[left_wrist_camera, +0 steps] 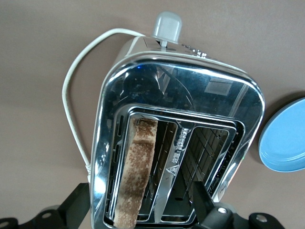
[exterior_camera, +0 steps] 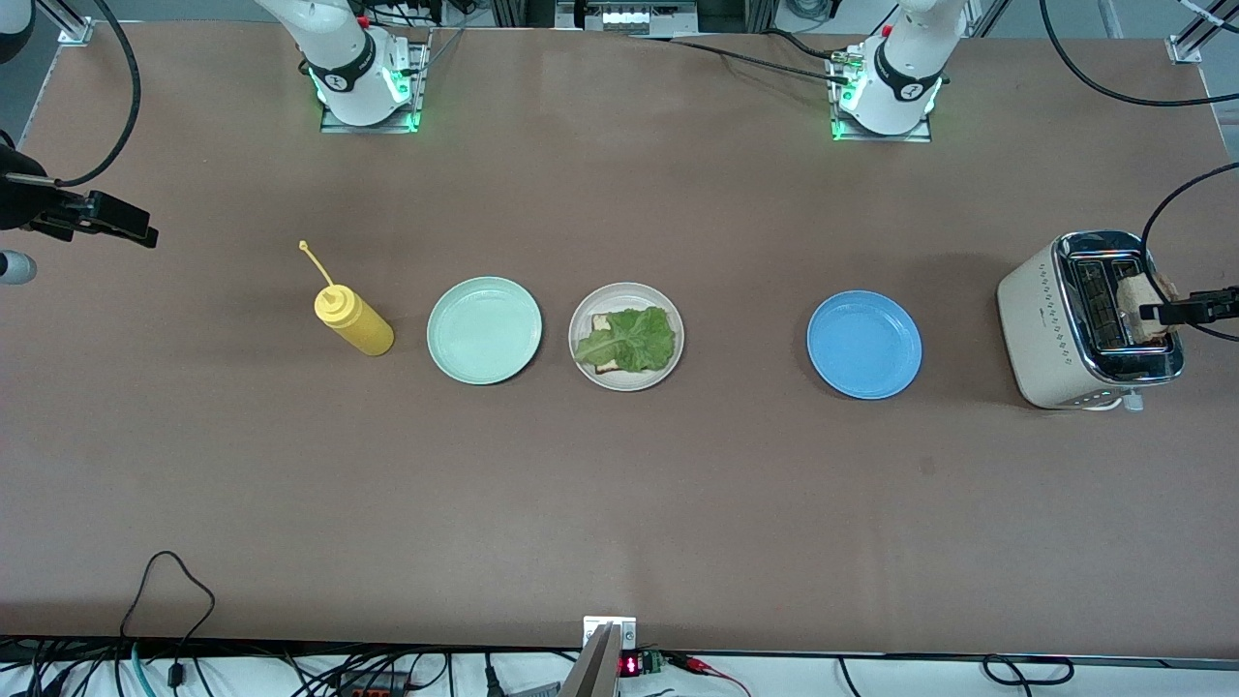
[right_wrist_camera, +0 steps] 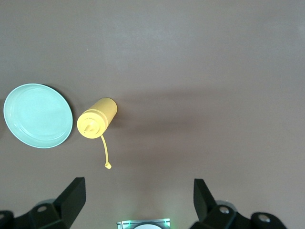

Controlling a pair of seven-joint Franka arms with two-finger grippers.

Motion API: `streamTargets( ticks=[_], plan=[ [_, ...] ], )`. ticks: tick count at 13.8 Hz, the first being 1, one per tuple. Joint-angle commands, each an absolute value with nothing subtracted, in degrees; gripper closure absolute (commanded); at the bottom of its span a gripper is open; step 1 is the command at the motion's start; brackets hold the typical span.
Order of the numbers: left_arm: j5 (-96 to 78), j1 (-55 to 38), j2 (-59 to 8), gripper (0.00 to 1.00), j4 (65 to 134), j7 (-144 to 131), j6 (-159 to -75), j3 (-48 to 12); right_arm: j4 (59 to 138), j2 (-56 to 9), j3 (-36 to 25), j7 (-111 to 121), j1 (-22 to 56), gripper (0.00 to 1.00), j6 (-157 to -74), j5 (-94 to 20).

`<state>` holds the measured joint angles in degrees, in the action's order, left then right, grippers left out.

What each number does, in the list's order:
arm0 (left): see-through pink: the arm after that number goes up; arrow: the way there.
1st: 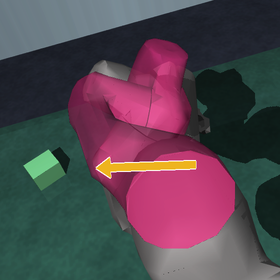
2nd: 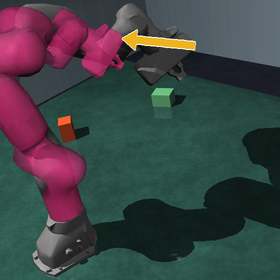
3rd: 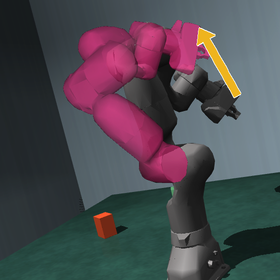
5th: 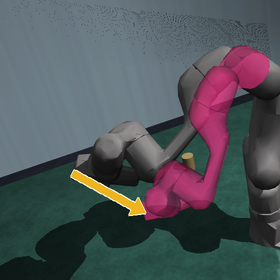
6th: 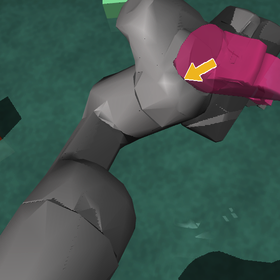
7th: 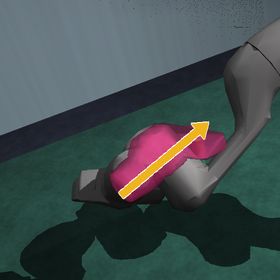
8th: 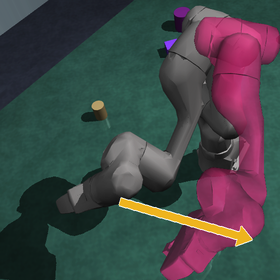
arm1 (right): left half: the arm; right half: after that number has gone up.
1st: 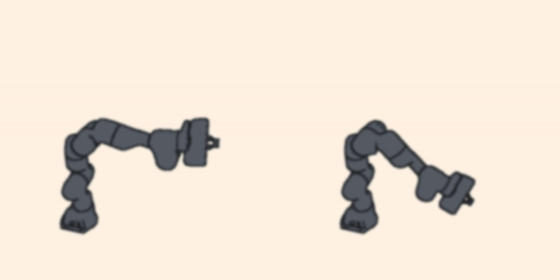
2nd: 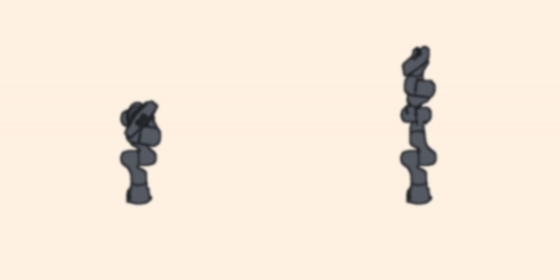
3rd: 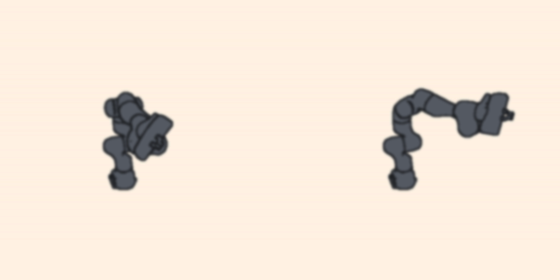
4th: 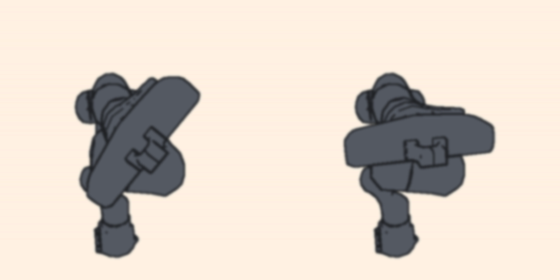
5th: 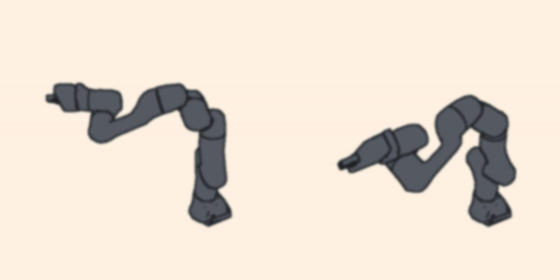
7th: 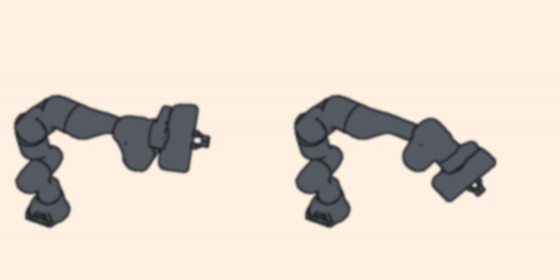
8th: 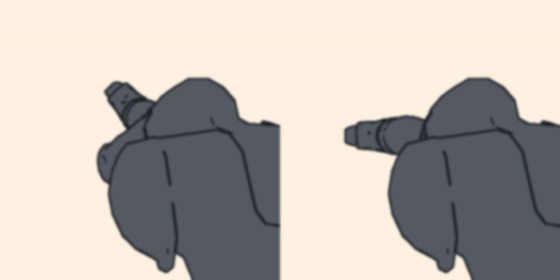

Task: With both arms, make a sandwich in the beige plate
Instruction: 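Grasp the toast slice with the left gripper and lift it out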

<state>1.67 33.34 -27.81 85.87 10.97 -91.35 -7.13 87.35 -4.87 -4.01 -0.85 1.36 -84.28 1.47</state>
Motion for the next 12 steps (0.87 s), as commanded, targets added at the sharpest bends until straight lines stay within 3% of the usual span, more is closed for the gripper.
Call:
streamTargets(
  ticks=[1,6,9,12],
  plan=[
    [2.5,33.8,-28.7,0.16,85.0,12.4,-90.3,-7.7,87.5,-4.4,-4.1,-1.1,1.3,0.00,-83.6,0.9],
    [2.5,33.7,-28.7,0.68,84.8,12.5,-89.2,-7.7,87.5,-4.4,-4.0,-1.1,1.5,0.00,-83.8,1.0],
    [2.5,33.6,-28.6,0.87,84.3,14.0,-88.9,-7.8,87.5,-4.5,-4.0,-1.1,1.6,0.00,-83.8,1.0],
    [2.6,33.5,-28.3,0.92,83.1,15.8,-88.9,-7.8,87.5,-4.5,-4.0,-1.1,1.5,0.00,-83.8,0.9]
  ],
)
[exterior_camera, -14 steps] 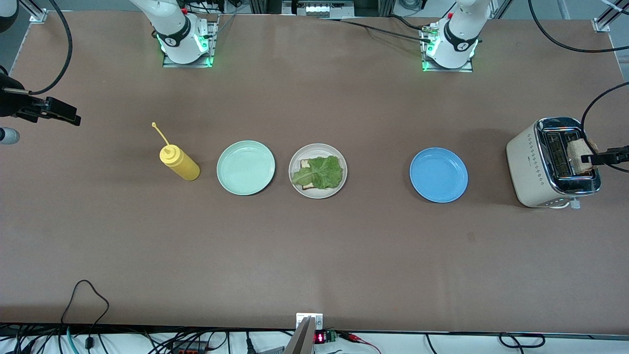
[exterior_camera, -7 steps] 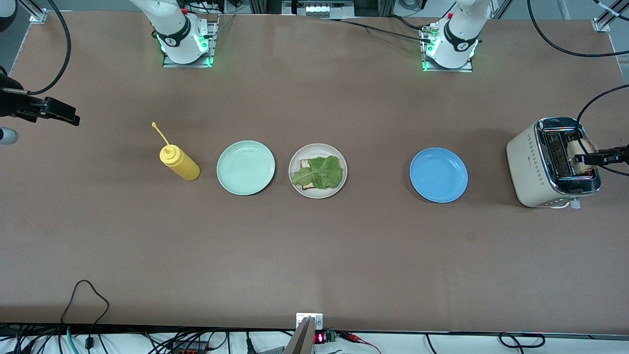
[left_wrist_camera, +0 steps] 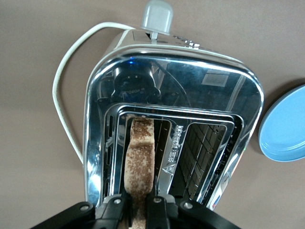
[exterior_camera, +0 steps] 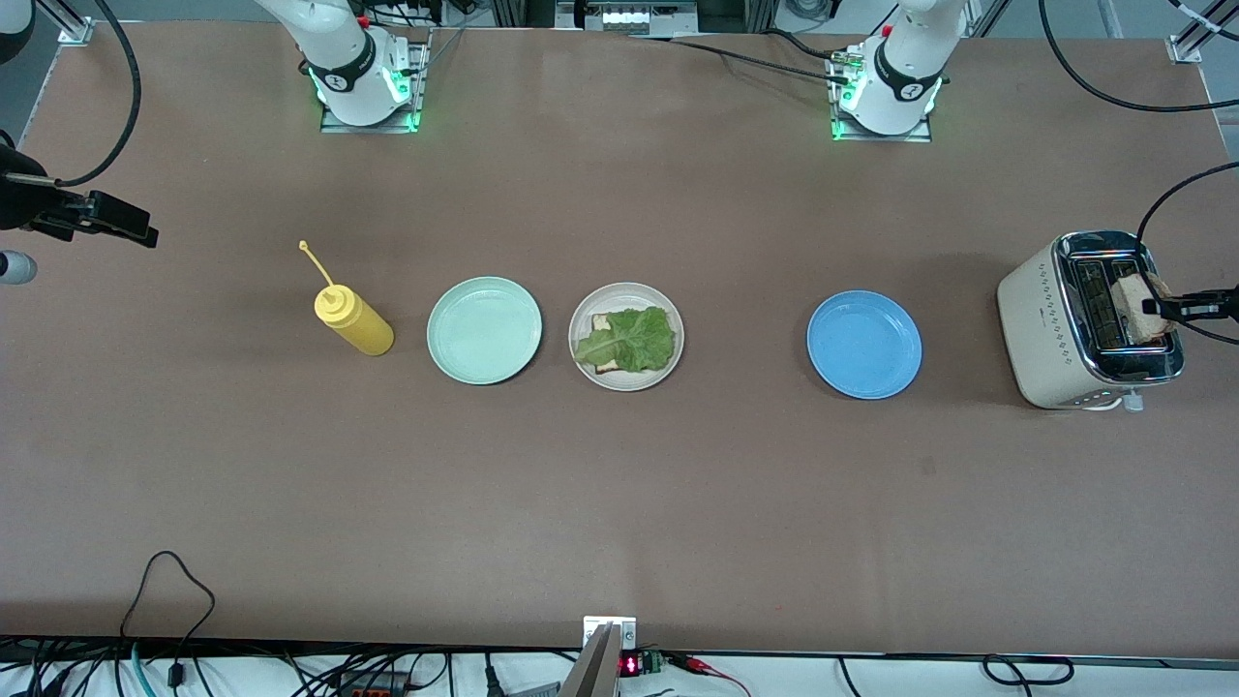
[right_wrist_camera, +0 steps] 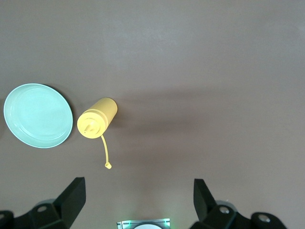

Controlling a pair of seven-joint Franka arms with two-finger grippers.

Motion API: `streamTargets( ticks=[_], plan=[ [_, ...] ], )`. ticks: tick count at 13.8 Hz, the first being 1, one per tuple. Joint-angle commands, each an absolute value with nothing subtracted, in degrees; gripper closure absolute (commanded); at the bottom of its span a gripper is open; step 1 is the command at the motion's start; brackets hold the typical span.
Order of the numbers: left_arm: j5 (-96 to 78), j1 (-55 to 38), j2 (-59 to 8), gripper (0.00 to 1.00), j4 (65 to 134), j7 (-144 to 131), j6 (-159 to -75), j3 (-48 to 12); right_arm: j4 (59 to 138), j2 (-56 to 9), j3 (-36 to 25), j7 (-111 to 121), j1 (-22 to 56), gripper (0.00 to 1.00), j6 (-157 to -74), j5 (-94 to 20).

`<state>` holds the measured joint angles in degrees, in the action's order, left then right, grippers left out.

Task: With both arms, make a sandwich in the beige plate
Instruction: 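Grasp the toast slice with the left gripper and lift it out, then carry the toast slice with the left gripper over the beige plate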

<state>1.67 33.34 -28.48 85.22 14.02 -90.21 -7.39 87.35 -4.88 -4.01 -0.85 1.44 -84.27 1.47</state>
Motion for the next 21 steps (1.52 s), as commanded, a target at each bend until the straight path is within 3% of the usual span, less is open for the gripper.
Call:
streamTargets(
  ticks=[1,4,11,14,21],
  plan=[
    [2.7,33.3,-28.2,0.92,81.1,15.8,-87.3,-8.2,87.5,-4.5,-4.0,-1.1,1.5,0.00,-83.8,0.9],
    [2.5,32.9,-28.2,0.93,71.0,15.8,-75.4,-8.8,87.5,-4.5,-4.0,-1.1,1.6,0.00,-83.9,0.9],
    [1.4,27.6,-24.9,0.96,66.7,15.2,-59.0,-15.1,87.5,-4.4,-4.0,-1.1,1.6,0.00,-83.8,1.0],
    [-10.0,25.0,-25.5,0.97,68.8,11.1,-59.5,-20.6,87.5,-4.4,-4.0,-1.1,1.6,0.00,-83.7,1.0],
    [-22.8,6.0,-31.7,0.99,70.8,4.1,-65.7,-20.6,87.5,-4.4,-4.0,-1.1,1.6,0.00,-83.6,1.0]
  ],
)
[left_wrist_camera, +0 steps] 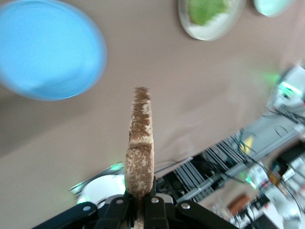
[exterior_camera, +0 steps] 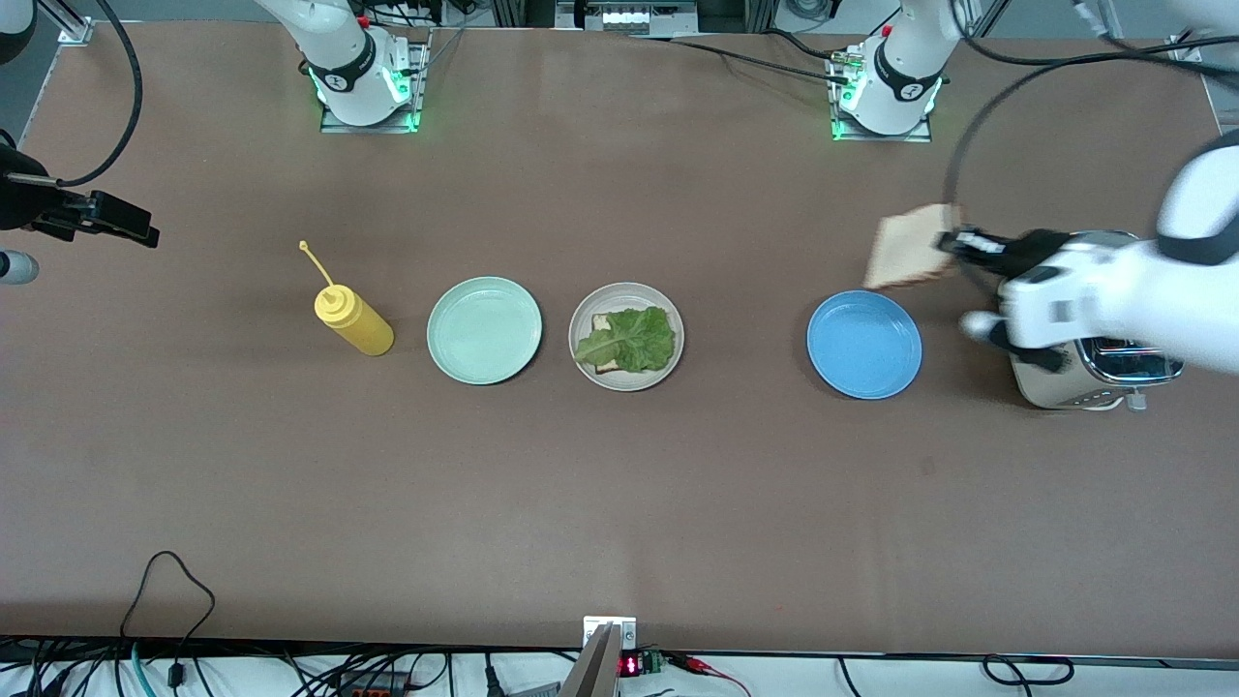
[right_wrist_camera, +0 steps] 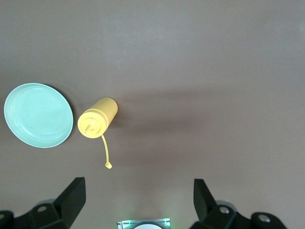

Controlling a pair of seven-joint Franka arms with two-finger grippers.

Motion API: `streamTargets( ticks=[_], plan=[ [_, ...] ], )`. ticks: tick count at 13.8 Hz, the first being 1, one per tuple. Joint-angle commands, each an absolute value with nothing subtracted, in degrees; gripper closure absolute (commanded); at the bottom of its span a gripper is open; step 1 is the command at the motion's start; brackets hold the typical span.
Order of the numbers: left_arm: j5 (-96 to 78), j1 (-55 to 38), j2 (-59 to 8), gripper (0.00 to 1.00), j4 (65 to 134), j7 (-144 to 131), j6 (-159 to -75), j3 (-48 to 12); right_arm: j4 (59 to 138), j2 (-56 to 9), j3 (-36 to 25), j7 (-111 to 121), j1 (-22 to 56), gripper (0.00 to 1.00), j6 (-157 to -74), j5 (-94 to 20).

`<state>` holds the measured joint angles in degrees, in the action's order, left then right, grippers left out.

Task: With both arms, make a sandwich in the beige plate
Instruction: 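Carry the toast slice with the left gripper over the beige plate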

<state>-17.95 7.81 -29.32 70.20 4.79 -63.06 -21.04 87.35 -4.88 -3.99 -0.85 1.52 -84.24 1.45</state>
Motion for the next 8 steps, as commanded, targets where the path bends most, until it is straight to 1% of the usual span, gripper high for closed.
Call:
streamTargets(
  ticks=[1,4,6,8],
  plan=[
    [-24.2,5.2,-32.0,0.99,71.7,2.6,-68.8,-20.7,87.5,-4.4,-4.0,-1.1,1.6,0.00,-83.6,1.0],
    [-27.1,-0.8,-32.5,1.00,75.4,-3.3,-77.4,-20.7,87.5,-4.4,-4.0,-1.1,1.6,0.00,-83.6,1.0],
    [-30.5,-3.7,-31.7,1.00,81.0,-5.8,-84.5,-20.7,87.5,-4.4,-4.0,-1.1,1.6,0.00,-83.7,0.9],
    [-34.3,-4.7,-31.3,1.00,84.2,-6.0,-90.4,-21.0,87.5,-4.4,-4.0,-1.1,1.6,0.00,-83.6,0.9]
  ],
)
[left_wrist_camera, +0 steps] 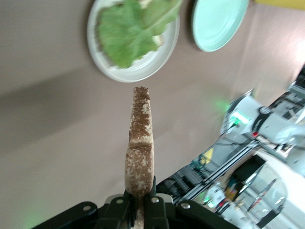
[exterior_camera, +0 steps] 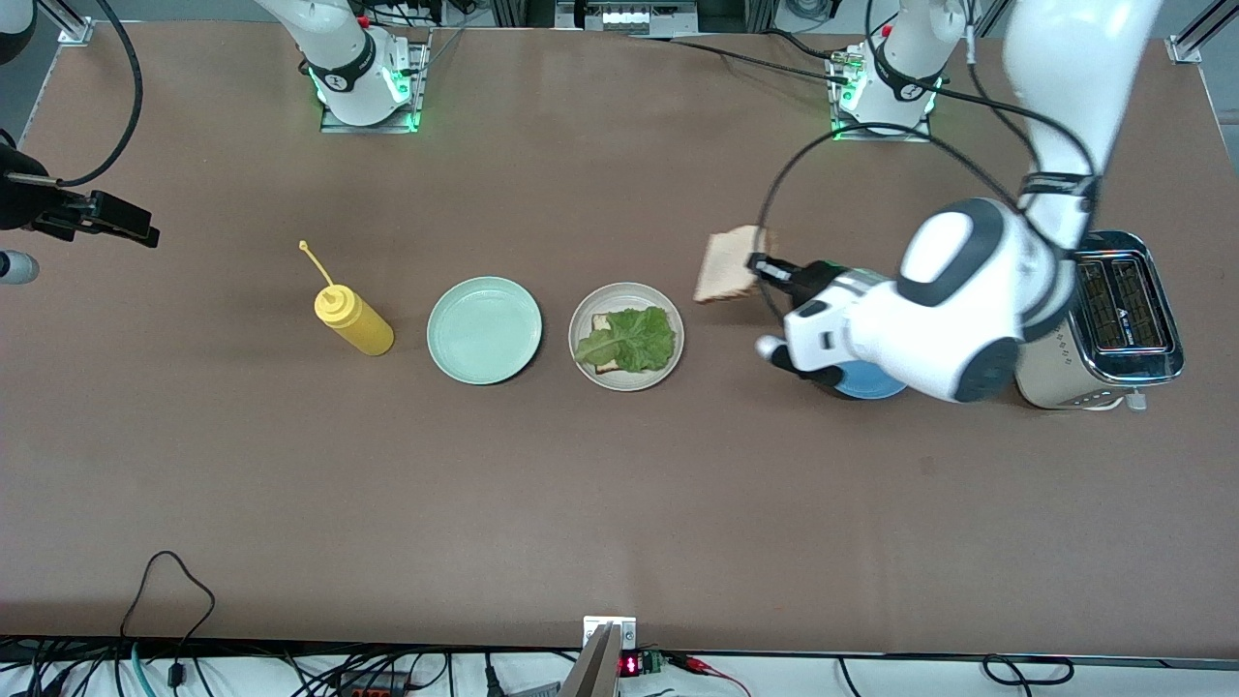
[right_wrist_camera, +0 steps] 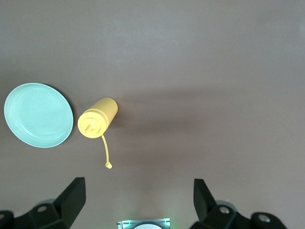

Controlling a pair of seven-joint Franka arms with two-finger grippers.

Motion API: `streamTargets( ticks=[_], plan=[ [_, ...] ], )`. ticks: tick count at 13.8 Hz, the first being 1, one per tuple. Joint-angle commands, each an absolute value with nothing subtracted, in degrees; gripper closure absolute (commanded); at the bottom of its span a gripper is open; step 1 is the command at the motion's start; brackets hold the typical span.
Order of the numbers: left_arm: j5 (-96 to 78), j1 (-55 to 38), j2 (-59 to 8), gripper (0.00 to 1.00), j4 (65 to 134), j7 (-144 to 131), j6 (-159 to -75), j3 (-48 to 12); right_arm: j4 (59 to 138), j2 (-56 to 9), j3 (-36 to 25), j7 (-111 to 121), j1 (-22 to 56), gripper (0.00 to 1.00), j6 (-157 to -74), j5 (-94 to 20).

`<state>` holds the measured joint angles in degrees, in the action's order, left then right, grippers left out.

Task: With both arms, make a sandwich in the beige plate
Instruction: 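Carry the toast slice with the left gripper over the beige plate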

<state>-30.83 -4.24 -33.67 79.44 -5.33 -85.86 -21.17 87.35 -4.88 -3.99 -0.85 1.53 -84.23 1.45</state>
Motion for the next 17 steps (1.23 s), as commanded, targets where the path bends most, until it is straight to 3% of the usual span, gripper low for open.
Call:
streamTargets(
  ticks=[1,5,8,17],
  plan=[
    [-35.0,-5.3,-31.3,1.00,85.0,-6.1,-93.0,-21.1,87.5,-4.4,-4.0,-1.1,1.6,0.00,-83.7,1.0],
    [-43.6,-7.5,-31.6,1.00,90.9,-5.3,-108.5,-22.6,87.5,-4.4,-4.0,-0.9,1.4,0.00,-83.5,0.9],
    [-46.7,-10.4,-33.0,1.00,91.1,-5.2,-116.4,-22.8,87.5,-4.4,-4.0,-0.9,1.5,0.00,-83.7,0.9],
    [-58.1,-5.9,-37.6,1.00,96.3,11.2,-118.4,-22.8,87.5,-4.4,-4.0,-0.9,1.5,0.00,-83.6,0.9]
  ],
)
